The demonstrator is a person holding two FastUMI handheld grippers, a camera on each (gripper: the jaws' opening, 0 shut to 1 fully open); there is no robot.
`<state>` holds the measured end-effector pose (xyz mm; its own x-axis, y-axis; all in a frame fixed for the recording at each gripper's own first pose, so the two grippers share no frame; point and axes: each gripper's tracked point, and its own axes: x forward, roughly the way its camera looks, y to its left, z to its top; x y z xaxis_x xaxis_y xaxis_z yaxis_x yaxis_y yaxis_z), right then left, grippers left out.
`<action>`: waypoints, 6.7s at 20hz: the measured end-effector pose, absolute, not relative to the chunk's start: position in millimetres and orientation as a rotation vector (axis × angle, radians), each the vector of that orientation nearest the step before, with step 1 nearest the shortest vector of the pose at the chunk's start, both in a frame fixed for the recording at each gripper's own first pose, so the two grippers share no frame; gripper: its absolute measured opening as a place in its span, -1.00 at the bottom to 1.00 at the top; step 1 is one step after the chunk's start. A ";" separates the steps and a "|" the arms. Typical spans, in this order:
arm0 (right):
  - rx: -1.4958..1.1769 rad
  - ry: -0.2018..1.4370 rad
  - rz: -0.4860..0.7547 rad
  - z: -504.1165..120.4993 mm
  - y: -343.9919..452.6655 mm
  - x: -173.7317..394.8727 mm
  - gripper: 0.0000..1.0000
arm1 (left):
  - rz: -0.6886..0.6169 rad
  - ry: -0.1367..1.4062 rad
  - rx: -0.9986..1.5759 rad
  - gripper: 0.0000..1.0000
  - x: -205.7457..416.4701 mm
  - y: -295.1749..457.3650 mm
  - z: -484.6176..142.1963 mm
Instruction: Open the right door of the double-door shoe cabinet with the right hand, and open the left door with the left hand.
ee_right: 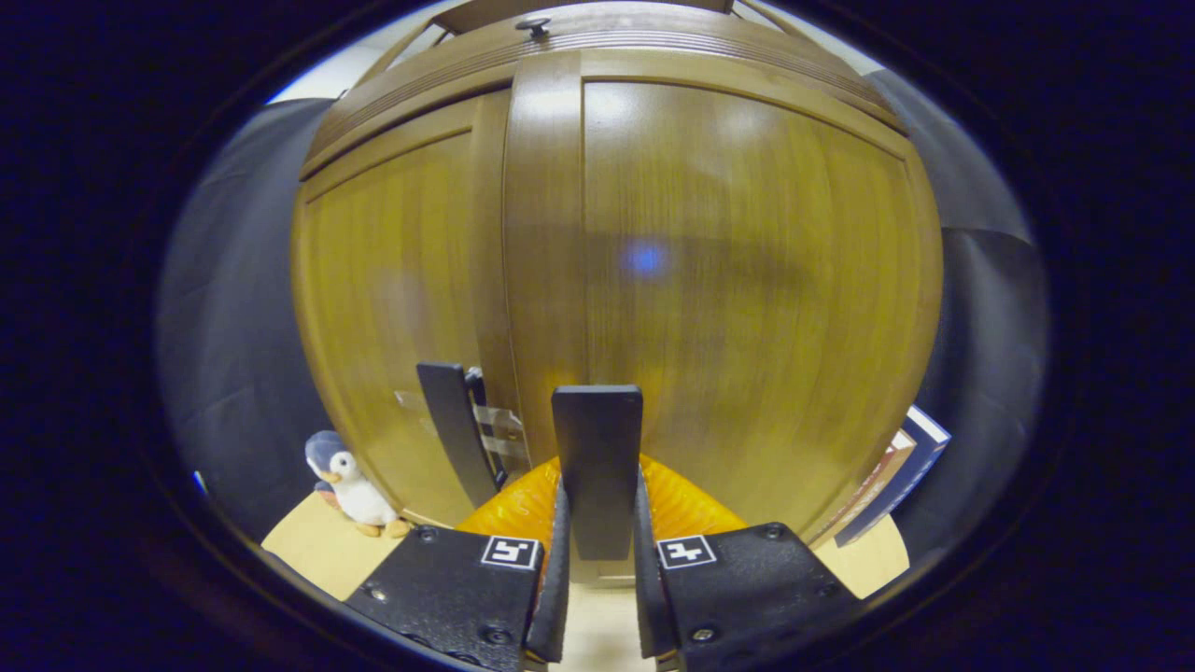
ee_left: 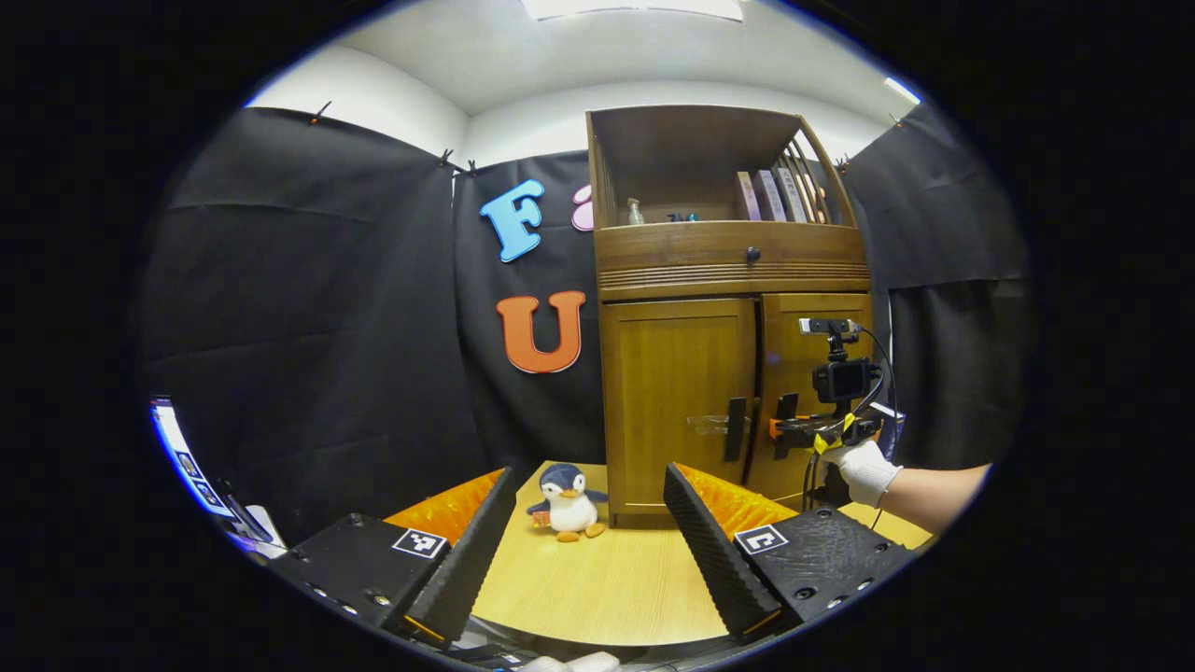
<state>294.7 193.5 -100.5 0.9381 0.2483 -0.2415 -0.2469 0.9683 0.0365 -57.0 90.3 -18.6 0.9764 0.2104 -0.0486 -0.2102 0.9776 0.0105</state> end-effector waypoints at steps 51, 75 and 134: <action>0.016 0.246 0.121 -112.9 -46.1 141.6 -0.89 | -0.066 0.037 0.003 0.92 -52.8 -31.3 -26.6; -0.041 0.277 0.447 -109.3 -122.7 160.6 -0.92 | 0.101 0.084 0.003 0.92 -21.8 -152.4 -23.7; -0.022 0.194 -0.013 -20.5 7.2 49.0 1.00 | -0.115 0.034 -0.028 -0.50 321.2 -80.0 -117.3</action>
